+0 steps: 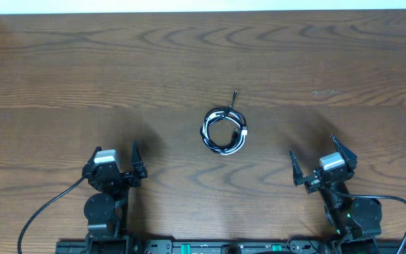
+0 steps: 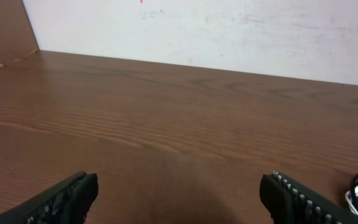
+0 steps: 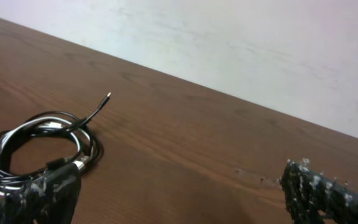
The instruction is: Untangle cables
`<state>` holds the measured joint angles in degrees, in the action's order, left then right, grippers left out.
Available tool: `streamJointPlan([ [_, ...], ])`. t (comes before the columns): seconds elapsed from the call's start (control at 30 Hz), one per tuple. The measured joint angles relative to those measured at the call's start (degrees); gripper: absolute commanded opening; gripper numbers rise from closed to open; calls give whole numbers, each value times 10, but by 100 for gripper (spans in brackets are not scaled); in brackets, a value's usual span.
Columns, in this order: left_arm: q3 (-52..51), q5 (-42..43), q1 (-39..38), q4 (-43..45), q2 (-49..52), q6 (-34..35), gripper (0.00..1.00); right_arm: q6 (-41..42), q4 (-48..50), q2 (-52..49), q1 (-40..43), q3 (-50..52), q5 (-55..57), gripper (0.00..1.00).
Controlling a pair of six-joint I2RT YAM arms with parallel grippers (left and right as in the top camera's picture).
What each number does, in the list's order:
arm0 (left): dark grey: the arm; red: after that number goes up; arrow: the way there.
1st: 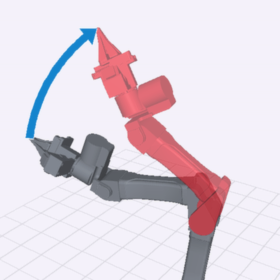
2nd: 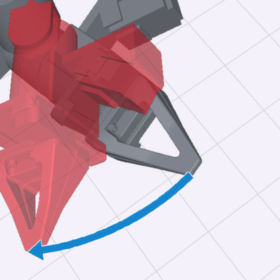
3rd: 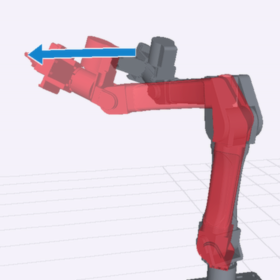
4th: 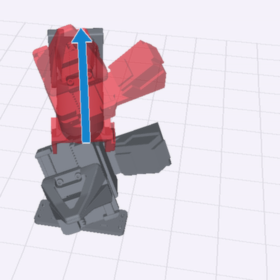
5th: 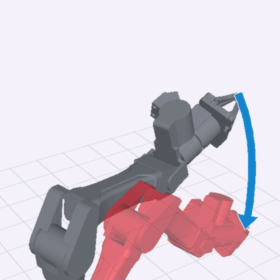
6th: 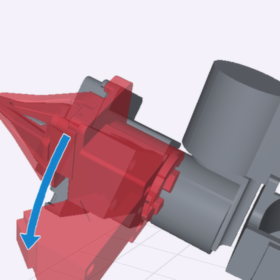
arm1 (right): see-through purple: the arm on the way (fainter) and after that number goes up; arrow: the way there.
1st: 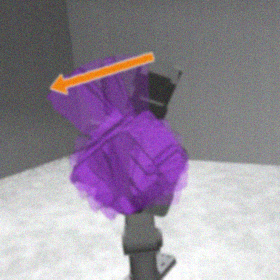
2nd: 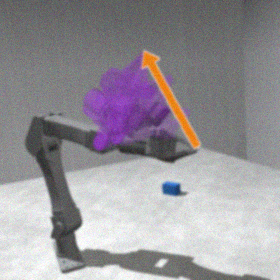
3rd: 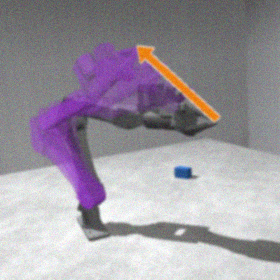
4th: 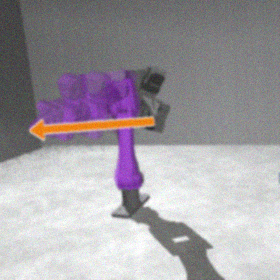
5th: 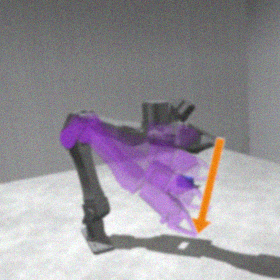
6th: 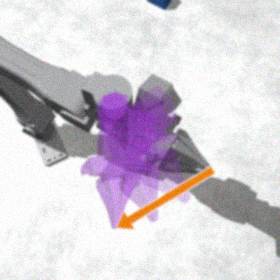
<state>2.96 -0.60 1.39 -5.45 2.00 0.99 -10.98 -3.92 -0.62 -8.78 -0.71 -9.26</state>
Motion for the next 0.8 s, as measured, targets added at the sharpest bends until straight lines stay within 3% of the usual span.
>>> streamJointPlan([
  [0.47,17,2,0,-46,9,0,89,0,-25,-30,0,-41,-5,99],
  [0.8,82,3,0,-50,132,0,89,0,-25,-154,0,-125,-23,99],
])
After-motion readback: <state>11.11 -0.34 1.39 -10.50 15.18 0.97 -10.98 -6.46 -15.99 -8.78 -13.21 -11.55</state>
